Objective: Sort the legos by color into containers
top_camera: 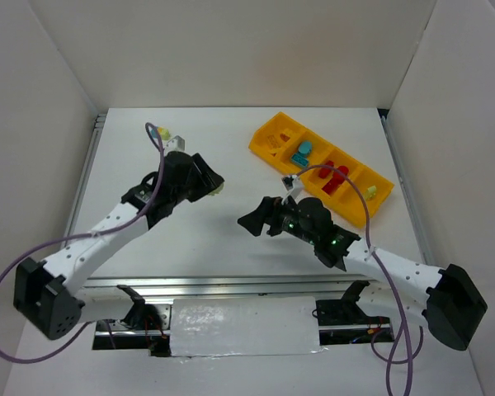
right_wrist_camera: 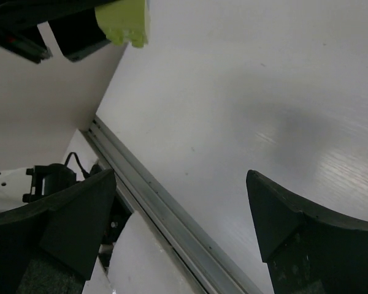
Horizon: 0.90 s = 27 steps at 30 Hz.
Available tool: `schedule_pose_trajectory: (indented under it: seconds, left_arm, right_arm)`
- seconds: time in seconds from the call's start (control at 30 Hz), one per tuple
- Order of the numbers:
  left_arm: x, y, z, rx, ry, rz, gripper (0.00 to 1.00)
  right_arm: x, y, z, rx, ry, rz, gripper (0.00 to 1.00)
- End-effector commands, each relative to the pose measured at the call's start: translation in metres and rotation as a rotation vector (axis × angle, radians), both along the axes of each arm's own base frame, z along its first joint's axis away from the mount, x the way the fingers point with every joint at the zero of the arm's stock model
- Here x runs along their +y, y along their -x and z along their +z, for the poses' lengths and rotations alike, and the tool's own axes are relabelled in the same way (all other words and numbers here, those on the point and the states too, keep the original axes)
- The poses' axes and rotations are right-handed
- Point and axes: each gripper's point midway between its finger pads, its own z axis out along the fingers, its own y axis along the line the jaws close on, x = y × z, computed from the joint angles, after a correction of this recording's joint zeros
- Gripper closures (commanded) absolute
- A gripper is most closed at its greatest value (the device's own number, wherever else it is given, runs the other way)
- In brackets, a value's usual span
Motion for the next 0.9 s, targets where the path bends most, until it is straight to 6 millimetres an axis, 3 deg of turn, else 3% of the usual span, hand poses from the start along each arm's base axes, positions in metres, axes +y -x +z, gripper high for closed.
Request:
schedule_pose_trajectory:
  seconds: [0.0,0.17,0.33,0.47,0.63,0.77,0.87]
  left_arm:
    - [-0.027,0.030,0.025,-0.029,0.232,0.093,1.00]
    - [-0.056,0.059,0.045,-0.023,0.348,0.090,1.00]
    - [-0.073,0.073,0.052,-0.013,0.386,0.073,1.00]
    - [-0.078,0.077,0.057,-0.002,0.387,0.063,1.00]
    - [-0.072,0.079,0.062,-0.021,0.399,0.079,1.00]
    - [-0.077,0.083,0.063,-0.015,0.417,0.051,1.00]
    - [-0.082,0.087,0.062,-0.009,0.425,0.032,1.00]
  right_arm:
    - [0.014,0.000,0.067,-0.204,-0.213,-0.042,0.07]
    - [0.028,0.011,0.092,-0.344,-0.235,-0.099,0.11]
    - [0.031,0.002,0.105,-0.378,-0.234,-0.194,0.15]
    - [0.036,-0.002,0.100,-0.392,-0.183,-0.237,0.20]
    - [0.027,-0.008,0.089,-0.369,-0.148,-0.335,0.23]
    - [0.028,-0.006,0.092,-0.390,-0.173,-0.325,0.41]
    - [0.033,-0.008,0.101,-0.414,-0.180,-0.328,0.48]
